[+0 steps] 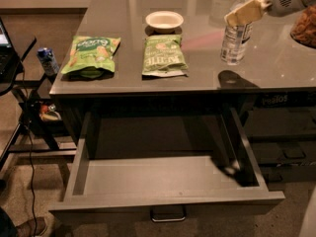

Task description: Pick blue plastic bottle from top drawer and place on counter

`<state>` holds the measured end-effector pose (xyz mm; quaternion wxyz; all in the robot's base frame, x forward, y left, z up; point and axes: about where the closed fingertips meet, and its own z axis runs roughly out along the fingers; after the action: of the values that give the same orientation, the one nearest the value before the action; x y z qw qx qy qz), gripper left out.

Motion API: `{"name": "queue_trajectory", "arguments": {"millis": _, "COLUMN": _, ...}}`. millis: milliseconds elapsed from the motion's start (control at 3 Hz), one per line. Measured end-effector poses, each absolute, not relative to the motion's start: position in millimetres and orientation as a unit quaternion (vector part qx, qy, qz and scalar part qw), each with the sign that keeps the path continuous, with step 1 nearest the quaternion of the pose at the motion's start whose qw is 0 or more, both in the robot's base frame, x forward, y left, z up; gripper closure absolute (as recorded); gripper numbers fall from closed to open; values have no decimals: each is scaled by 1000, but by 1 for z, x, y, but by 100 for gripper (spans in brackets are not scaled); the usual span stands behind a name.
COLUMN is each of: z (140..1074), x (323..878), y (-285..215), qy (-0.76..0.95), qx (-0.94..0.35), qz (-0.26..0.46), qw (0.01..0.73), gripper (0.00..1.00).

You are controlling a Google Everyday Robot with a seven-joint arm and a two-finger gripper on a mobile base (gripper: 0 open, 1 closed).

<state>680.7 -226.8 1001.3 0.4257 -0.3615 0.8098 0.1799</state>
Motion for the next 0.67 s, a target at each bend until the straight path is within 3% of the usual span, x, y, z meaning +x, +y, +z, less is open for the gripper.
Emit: {"name": "queue_trajectory", "arguments": {"millis": 667, "z": 970, "x": 695, "y": -220, "qy": 817, "qx": -342, "qz": 222, "qw": 407, "gripper": 100}}
